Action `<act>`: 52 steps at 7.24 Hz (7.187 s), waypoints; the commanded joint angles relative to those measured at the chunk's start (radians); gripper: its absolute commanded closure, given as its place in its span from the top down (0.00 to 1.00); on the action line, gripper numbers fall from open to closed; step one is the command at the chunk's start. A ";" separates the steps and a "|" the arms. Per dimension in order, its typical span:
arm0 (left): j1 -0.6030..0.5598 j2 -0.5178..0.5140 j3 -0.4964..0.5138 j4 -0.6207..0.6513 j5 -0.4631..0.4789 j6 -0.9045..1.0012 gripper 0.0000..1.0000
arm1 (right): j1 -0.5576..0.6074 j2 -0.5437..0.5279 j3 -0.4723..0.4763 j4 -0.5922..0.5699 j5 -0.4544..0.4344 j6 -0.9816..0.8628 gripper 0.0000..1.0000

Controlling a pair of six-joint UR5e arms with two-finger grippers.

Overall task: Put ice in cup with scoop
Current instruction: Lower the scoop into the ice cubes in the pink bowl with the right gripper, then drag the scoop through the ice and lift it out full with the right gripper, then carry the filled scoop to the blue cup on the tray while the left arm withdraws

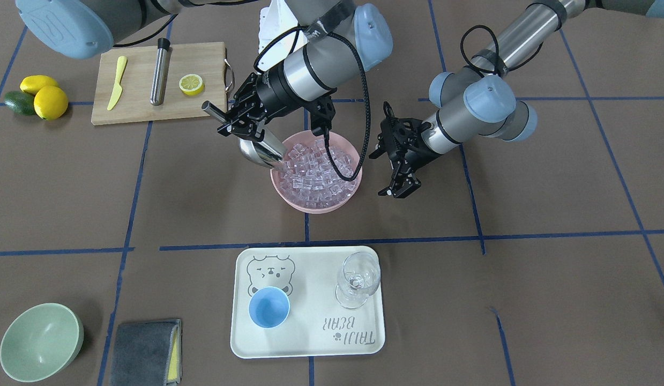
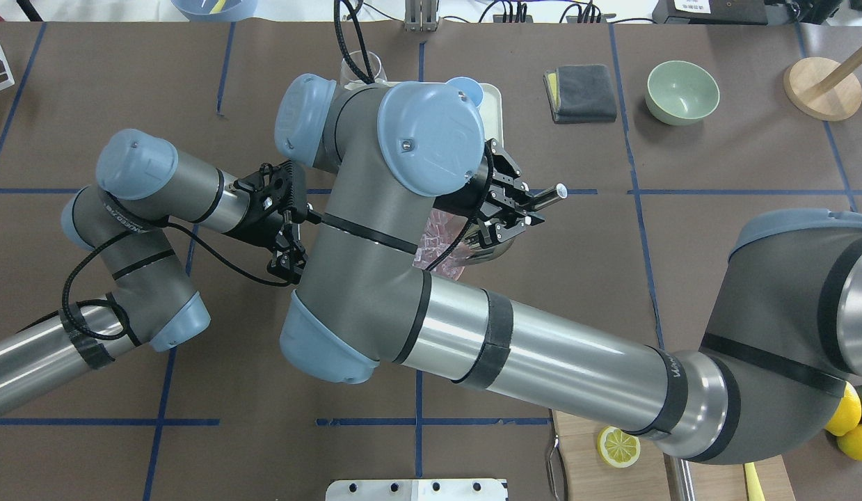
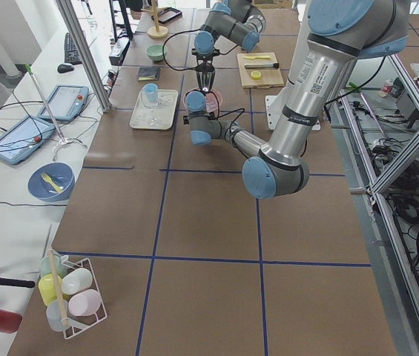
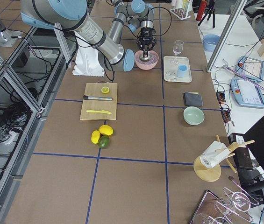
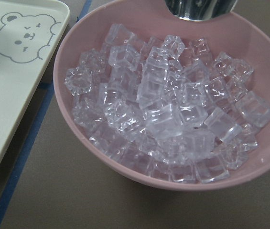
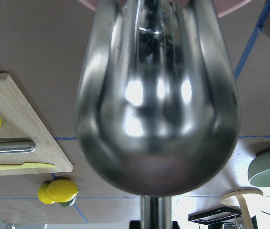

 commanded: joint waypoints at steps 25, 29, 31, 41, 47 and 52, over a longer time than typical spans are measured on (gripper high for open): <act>0.034 -0.031 0.059 -0.163 0.003 -0.043 1.00 | -0.025 -0.356 0.165 0.668 0.100 0.066 0.00; 0.034 -0.031 0.057 -0.163 0.003 -0.043 1.00 | 0.013 -0.481 0.245 0.843 0.223 0.104 0.00; 0.034 -0.031 0.057 -0.163 0.003 -0.041 1.00 | 0.033 -0.481 0.262 0.846 0.272 0.110 0.00; -0.029 0.048 -0.048 -0.005 0.003 -0.049 1.00 | 0.238 -0.481 0.398 0.767 0.493 0.193 0.00; -0.312 0.124 -0.150 0.350 -0.002 -0.144 1.00 | 0.335 -0.453 0.266 0.757 0.507 0.507 0.00; -0.555 0.177 -0.249 0.644 0.000 -0.158 1.00 | 0.369 -0.334 0.025 0.697 0.563 0.592 0.00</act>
